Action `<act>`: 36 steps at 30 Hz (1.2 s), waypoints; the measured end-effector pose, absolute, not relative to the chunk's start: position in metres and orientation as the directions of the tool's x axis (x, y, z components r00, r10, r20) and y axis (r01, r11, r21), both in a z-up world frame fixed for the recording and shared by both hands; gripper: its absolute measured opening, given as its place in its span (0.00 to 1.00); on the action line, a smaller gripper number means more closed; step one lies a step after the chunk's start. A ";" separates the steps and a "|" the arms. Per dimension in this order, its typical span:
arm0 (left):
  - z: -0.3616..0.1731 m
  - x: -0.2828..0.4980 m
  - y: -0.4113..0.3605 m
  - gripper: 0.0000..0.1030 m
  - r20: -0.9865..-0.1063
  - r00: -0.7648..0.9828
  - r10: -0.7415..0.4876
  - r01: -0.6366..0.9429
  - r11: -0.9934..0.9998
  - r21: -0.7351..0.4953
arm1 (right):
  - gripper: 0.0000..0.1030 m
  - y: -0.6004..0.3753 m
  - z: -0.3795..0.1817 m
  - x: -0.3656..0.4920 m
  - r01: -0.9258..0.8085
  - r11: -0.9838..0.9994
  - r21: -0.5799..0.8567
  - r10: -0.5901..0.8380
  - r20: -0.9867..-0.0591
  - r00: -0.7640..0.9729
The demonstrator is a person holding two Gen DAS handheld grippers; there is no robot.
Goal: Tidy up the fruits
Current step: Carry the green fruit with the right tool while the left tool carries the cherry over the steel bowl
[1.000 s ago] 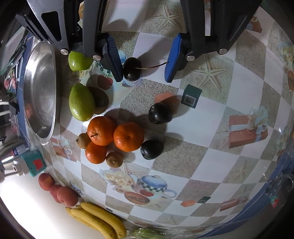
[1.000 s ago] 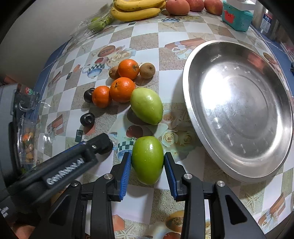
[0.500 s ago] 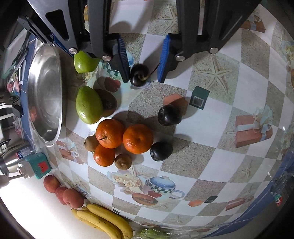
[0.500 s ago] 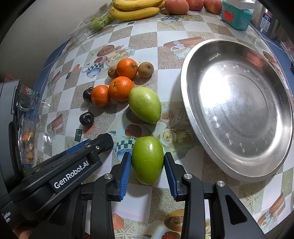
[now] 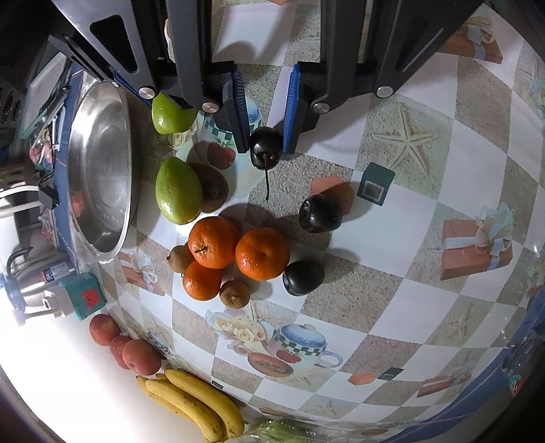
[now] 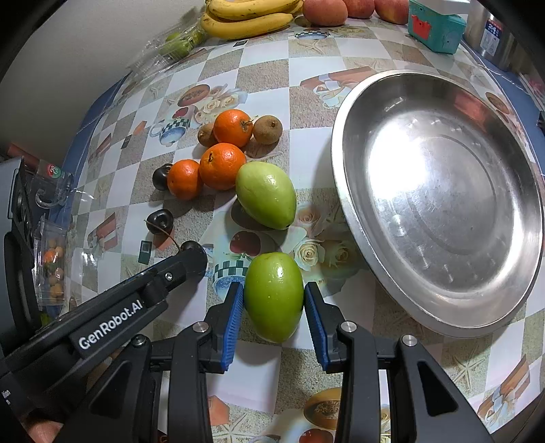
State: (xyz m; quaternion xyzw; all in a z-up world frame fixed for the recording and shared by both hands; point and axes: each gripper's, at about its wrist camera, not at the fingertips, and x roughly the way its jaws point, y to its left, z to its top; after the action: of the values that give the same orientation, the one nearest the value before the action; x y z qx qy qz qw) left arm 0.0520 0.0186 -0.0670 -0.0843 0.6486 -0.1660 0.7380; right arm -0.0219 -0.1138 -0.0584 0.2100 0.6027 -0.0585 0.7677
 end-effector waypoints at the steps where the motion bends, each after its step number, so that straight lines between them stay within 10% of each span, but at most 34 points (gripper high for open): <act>1: -0.066 0.052 0.020 0.21 -0.928 0.106 -0.357 0.134 0.930 -0.342 | 0.37 -0.114 -0.058 -0.022 0.343 0.904 0.254 0.165 -0.949 0.268; 20: -0.032 0.049 0.028 0.20 -0.911 0.186 -0.368 0.120 0.929 -0.351 | 0.37 -0.126 -0.034 -0.025 0.341 0.884 0.318 0.191 -0.914 0.358; 36: 0.015 0.041 -0.097 0.21 -0.888 0.159 -0.431 0.406 0.849 -0.339 | 0.37 -0.217 -0.018 -0.052 0.579 0.782 0.228 -0.037 -0.912 0.409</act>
State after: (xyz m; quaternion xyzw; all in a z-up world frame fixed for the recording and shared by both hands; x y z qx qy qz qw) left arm 0.0409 -0.0967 0.0151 -0.0104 0.5875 -0.2749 0.7610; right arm -0.0517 -0.2169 -0.0179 0.2671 0.5078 -0.1936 0.7958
